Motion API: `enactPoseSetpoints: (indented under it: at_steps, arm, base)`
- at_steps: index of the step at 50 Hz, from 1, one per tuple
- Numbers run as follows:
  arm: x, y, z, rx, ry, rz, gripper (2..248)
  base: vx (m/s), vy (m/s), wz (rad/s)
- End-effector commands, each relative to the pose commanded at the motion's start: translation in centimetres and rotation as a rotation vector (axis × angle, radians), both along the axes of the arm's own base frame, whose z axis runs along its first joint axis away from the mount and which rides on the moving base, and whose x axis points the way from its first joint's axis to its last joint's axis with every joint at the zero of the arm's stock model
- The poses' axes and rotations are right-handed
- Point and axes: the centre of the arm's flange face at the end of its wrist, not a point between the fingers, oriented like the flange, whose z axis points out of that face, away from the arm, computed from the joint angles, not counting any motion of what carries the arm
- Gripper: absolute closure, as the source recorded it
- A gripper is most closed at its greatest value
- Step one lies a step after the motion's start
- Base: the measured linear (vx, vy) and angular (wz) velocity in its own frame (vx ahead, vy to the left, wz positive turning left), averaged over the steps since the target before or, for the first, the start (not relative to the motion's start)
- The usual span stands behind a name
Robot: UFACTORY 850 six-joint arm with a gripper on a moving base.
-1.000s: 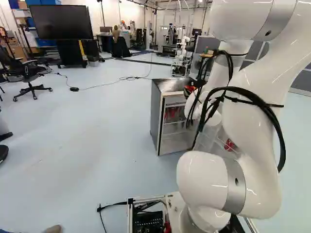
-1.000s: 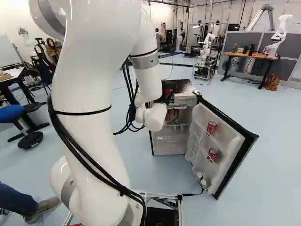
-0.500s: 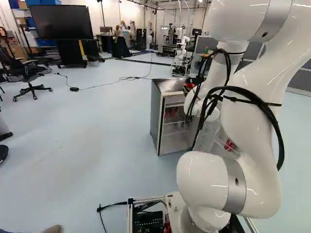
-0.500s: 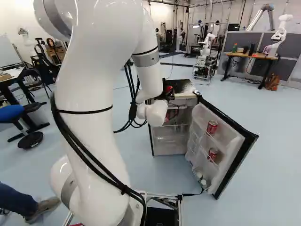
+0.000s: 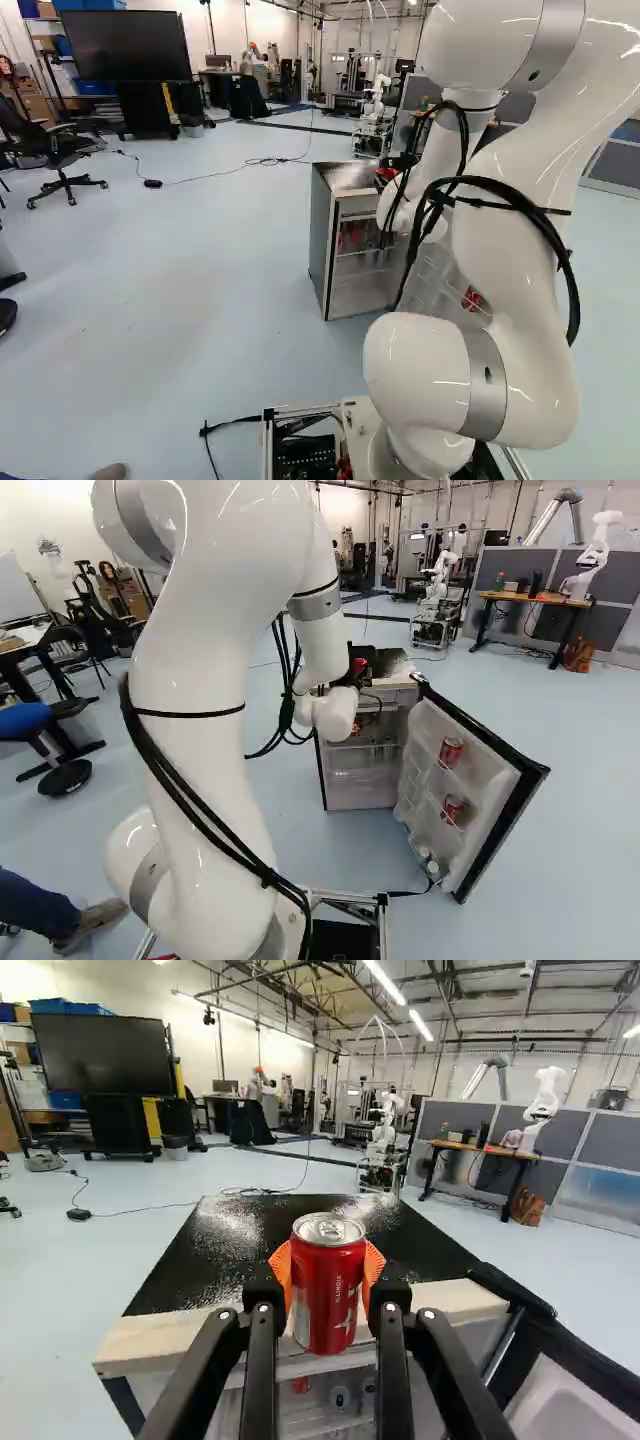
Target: Grab a drink from the fridge
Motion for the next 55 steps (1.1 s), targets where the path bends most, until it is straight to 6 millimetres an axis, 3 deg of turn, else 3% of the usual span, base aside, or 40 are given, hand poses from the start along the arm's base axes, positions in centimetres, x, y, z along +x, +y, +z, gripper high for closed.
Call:
enactPoseSetpoints:
  at_steps: [55]
  arm:
    - [5.8,-0.6,-0.7,-0.014,-0.037,0.028,158]
  base:
    - [0.000,0.000,0.000]
